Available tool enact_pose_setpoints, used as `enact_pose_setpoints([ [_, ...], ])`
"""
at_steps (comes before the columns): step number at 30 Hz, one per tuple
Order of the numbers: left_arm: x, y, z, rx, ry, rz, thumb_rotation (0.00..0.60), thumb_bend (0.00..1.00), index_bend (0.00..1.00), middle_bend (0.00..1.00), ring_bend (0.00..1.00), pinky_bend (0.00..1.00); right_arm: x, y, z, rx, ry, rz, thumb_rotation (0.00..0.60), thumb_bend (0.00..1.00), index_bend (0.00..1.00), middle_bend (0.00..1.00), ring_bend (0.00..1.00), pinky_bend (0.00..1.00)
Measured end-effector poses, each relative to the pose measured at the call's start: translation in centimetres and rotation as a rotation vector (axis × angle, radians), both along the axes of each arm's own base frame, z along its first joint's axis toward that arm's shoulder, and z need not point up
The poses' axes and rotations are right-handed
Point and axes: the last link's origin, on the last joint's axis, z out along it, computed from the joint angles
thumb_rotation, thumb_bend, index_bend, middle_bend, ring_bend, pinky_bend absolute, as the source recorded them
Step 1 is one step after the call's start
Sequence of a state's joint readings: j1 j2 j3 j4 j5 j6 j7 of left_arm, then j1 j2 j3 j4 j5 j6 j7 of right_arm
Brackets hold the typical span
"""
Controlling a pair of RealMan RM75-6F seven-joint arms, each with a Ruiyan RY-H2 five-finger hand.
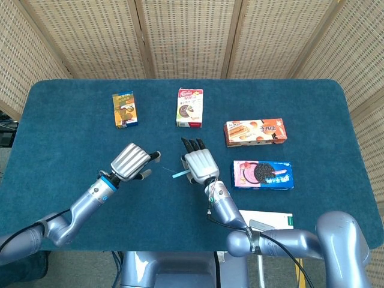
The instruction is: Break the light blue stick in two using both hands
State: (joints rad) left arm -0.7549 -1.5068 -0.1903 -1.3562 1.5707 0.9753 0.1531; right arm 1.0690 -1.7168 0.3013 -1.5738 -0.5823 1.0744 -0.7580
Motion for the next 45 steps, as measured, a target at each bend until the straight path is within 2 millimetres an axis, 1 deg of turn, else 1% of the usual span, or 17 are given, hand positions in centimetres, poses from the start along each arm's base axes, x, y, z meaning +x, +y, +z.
enact_pose_setpoints([
  [5, 0.4, 0.2, -1.0, -0.013, -0.003, 0.014, 0.600, 0.27, 0.49, 0.97, 0.92, 0.78, 0.0, 0.1, 0.0, 0.000, -0.001, -0.003, 0.600, 0.52, 0.58, 0.01, 0.00, 0.00],
  [20, 1.4, 0.5, -3.5, -0.035, -0.009, 0.002, 0.600, 0.29, 0.51, 0.97, 0.92, 0.78, 0.0, 0.3, -0.3, 0.010, -0.003, -0.008, 0.600, 0.52, 0.58, 0.01, 0.00, 0.00],
  [31, 1.9, 0.5, -4.8, -0.048, -0.008, 0.000, 0.600, 0.34, 0.56, 0.97, 0.92, 0.78, 0.1, 0.3, -0.2, 0.011, -0.012, -0.011, 0.600, 0.52, 0.58, 0.01, 0.00, 0.00],
  [34, 2.1, 0.5, -5.1, -0.054, -0.014, 0.002, 0.600, 0.36, 0.58, 0.97, 0.92, 0.78, 0.1, 0.4, -0.2, 0.013, -0.013, -0.010, 0.600, 0.52, 0.58, 0.01, 0.00, 0.00],
  [45, 2.3, 0.4, -5.9, -0.060, -0.031, 0.014, 0.600, 0.47, 0.76, 0.98, 0.92, 0.78, -0.1, 0.4, -0.4, 0.017, -0.008, -0.010, 0.600, 0.52, 0.58, 0.01, 0.00, 0.00],
])
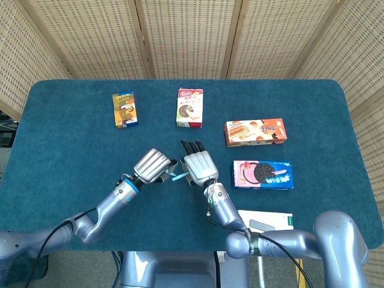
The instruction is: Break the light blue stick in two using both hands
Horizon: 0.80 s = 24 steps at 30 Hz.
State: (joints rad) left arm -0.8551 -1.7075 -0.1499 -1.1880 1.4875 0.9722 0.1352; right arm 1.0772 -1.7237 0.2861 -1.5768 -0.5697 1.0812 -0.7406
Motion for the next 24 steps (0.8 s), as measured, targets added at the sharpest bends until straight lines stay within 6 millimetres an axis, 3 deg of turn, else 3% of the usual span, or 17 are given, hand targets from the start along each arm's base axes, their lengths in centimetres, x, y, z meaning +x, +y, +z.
enact_pose_setpoints([
  [11, -1.3, 0.3, 0.5, 0.016, 0.025, 0.013, 0.600, 0.54, 0.82, 0.98, 0.92, 0.78, -0.7, -0.7, 0.2, -0.029, 0.028, -0.003, 0.600, 0.52, 0.58, 0.01, 0.00, 0.00],
  [22, -6.4, 1.4, 4.3, 0.089, 0.069, 0.093, 0.600, 0.54, 0.82, 0.98, 0.92, 0.78, -2.4, -1.8, 0.4, -0.052, 0.060, -0.026, 0.600, 0.52, 0.58, 0.01, 0.00, 0.00],
  [24, -7.1, 1.6, 4.9, 0.100, 0.077, 0.101, 0.600, 0.49, 0.82, 0.97, 0.91, 0.78, -2.6, -1.9, 0.4, -0.051, 0.061, -0.029, 0.600, 0.52, 0.58, 0.01, 0.00, 0.00],
])
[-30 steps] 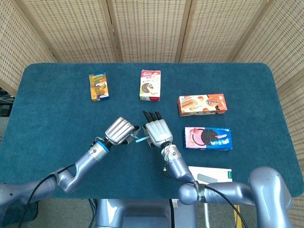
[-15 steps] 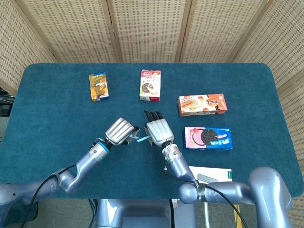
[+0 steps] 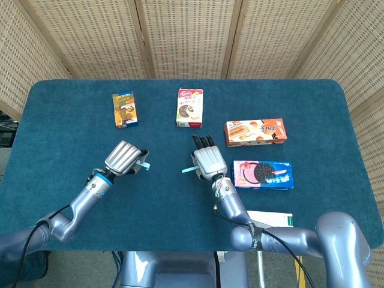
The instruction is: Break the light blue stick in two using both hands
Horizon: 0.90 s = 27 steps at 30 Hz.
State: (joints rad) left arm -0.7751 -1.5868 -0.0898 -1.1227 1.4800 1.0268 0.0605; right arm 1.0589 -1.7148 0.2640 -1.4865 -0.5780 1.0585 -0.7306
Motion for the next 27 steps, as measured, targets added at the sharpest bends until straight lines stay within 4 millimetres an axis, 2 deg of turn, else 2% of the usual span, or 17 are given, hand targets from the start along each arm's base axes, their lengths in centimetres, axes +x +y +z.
enact_pose_setpoints([
  [1, -0.3, 0.0, 0.2, 0.005, 0.004, 0.002, 0.600, 0.45, 0.82, 0.96, 0.90, 0.78, -0.1, 0.0, 0.0, 0.001, 0.000, -0.001, 0.600, 0.52, 0.58, 0.01, 0.00, 0.00],
  [2, -0.5, 0.0, 0.3, 0.011, 0.007, 0.003, 0.600, 0.35, 0.79, 0.92, 0.85, 0.78, -0.1, 0.0, -0.1, 0.003, 0.000, -0.003, 0.600, 0.52, 0.58, 0.01, 0.00, 0.00],
  [3, -0.9, 0.0, 0.6, 0.020, 0.014, 0.005, 0.600, 0.23, 0.71, 0.83, 0.77, 0.75, -0.2, 0.0, -0.1, 0.006, -0.001, -0.004, 0.600, 0.51, 0.58, 0.01, 0.00, 0.00],
  [4, -1.2, 0.0, 0.8, 0.026, 0.018, 0.007, 0.600, 0.15, 0.64, 0.75, 0.69, 0.72, -0.2, 0.1, -0.2, 0.007, -0.001, -0.005, 0.600, 0.48, 0.57, 0.01, 0.00, 0.00],
  [5, -1.6, 0.0, 1.0, 0.029, 0.021, 0.012, 0.600, 0.06, 0.51, 0.59, 0.55, 0.65, -0.3, 0.1, -0.2, 0.008, -0.002, -0.006, 0.600, 0.45, 0.54, 0.01, 0.00, 0.00],
  [6, -2.0, -0.1, 1.2, 0.028, 0.022, 0.022, 0.600, 0.02, 0.40, 0.42, 0.42, 0.56, -0.3, 0.1, -0.2, 0.008, -0.006, -0.006, 0.600, 0.36, 0.46, 0.01, 0.00, 0.00],
  [8, -2.4, -0.2, 1.6, 0.022, 0.024, 0.039, 0.600, 0.00, 0.28, 0.19, 0.24, 0.42, -0.3, 0.1, -0.2, 0.010, -0.018, -0.008, 0.600, 0.12, 0.24, 0.00, 0.00, 0.00],
  [9, -2.7, -0.4, 1.9, 0.018, 0.026, 0.051, 0.600, 0.00, 0.23, 0.10, 0.17, 0.35, -0.3, 0.2, -0.2, 0.013, -0.028, -0.010, 0.600, 0.06, 0.17, 0.00, 0.00, 0.00],
  [10, -2.9, -0.5, 2.2, 0.016, 0.027, 0.060, 0.600, 0.00, 0.20, 0.06, 0.13, 0.32, -0.2, 0.2, -0.1, 0.015, -0.036, -0.010, 0.600, 0.01, 0.09, 0.00, 0.00, 0.00],
  [11, -3.1, -0.6, 2.5, 0.016, 0.027, 0.071, 0.600, 0.00, 0.17, 0.02, 0.08, 0.28, -0.2, 0.3, 0.0, 0.017, -0.045, -0.009, 0.600, 0.00, 0.05, 0.00, 0.00, 0.00],
  [14, -3.6, -1.2, 3.9, 0.019, 0.027, 0.105, 0.600, 0.00, 0.07, 0.00, 0.00, 0.19, 0.1, 0.6, 0.4, 0.022, -0.077, -0.001, 0.600, 0.00, 0.00, 0.00, 0.00, 0.00],
  [17, -4.1, -1.8, 5.4, 0.033, 0.030, 0.142, 0.600, 0.00, 0.02, 0.00, 0.00, 0.13, 0.3, 0.9, 1.1, 0.015, -0.104, 0.013, 0.600, 0.00, 0.00, 0.00, 0.00, 0.00],
  [23, -5.2, -3.1, 9.0, 0.109, 0.016, 0.205, 0.600, 0.00, 0.00, 0.00, 0.00, 0.05, 0.1, 1.3, 3.2, -0.029, -0.133, 0.062, 0.600, 0.00, 0.00, 0.00, 0.00, 0.00],
  [27, -6.0, -4.4, 11.0, 0.171, -0.035, 0.243, 0.600, 0.00, 0.00, 0.00, 0.00, 0.01, -0.9, 1.6, 4.9, -0.083, -0.140, 0.128, 0.600, 0.00, 0.00, 0.00, 0.00, 0.00],
])
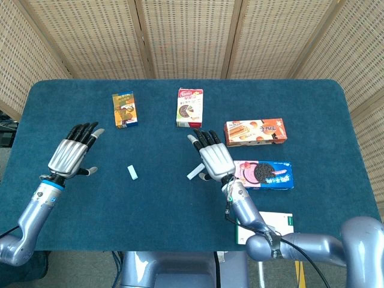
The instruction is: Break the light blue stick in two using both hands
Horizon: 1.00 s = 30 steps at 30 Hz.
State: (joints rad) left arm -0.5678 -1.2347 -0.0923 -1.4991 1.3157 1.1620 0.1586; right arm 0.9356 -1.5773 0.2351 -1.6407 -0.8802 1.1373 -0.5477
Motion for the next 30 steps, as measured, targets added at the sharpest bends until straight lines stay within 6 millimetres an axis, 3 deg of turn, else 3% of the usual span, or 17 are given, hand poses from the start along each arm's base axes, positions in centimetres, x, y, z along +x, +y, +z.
enact_pose_setpoints([
  [5, -1.4, -2.4, 2.1, 0.099, -0.034, 0.056, 0.600, 0.00, 0.00, 0.00, 0.00, 0.00, -2.9, 0.5, 2.5, -0.087, 0.004, 0.112, 0.600, 0.00, 0.00, 0.00, 0.00, 0.00],
  [8, -2.4, -4.3, 3.0, 0.147, -0.066, 0.098, 0.600, 0.00, 0.00, 0.00, 0.00, 0.00, -6.6, 0.6, 4.3, -0.152, 0.027, 0.151, 0.600, 0.00, 0.00, 0.00, 0.00, 0.00],
  [12, -3.9, -7.1, 3.8, 0.164, -0.124, 0.143, 0.600, 0.00, 0.00, 0.00, 0.00, 0.00, -13.7, 0.7, 7.4, -0.265, 0.068, 0.096, 0.600, 0.00, 0.00, 0.00, 0.00, 0.00],
  [15, -4.6, -8.7, 4.2, 0.169, -0.157, 0.151, 0.600, 0.00, 0.00, 0.00, 0.00, 0.00, -18.2, 2.2, 9.7, -0.327, 0.077, 0.038, 0.600, 0.00, 0.00, 0.00, 0.00, 0.00],
  [17, -4.9, -9.5, 4.3, 0.172, -0.177, 0.155, 0.600, 0.00, 0.00, 0.00, 0.00, 0.00, -20.0, 3.3, 10.6, -0.339, 0.083, 0.005, 0.600, 0.00, 0.00, 0.00, 0.00, 0.00],
  [23, -5.3, -11.6, 3.9, 0.164, -0.242, 0.150, 0.600, 0.00, 0.00, 0.00, 0.00, 0.00, -22.5, 7.2, 12.5, -0.371, 0.054, -0.062, 0.600, 0.00, 0.00, 0.00, 0.00, 0.00],
  [30, -5.7, -13.5, 2.9, 0.138, -0.249, 0.112, 0.600, 0.00, 0.00, 0.00, 0.00, 0.00, -22.0, 13.2, 12.9, -0.323, -0.037, -0.062, 0.600, 0.00, 0.00, 0.00, 0.00, 0.00],
])
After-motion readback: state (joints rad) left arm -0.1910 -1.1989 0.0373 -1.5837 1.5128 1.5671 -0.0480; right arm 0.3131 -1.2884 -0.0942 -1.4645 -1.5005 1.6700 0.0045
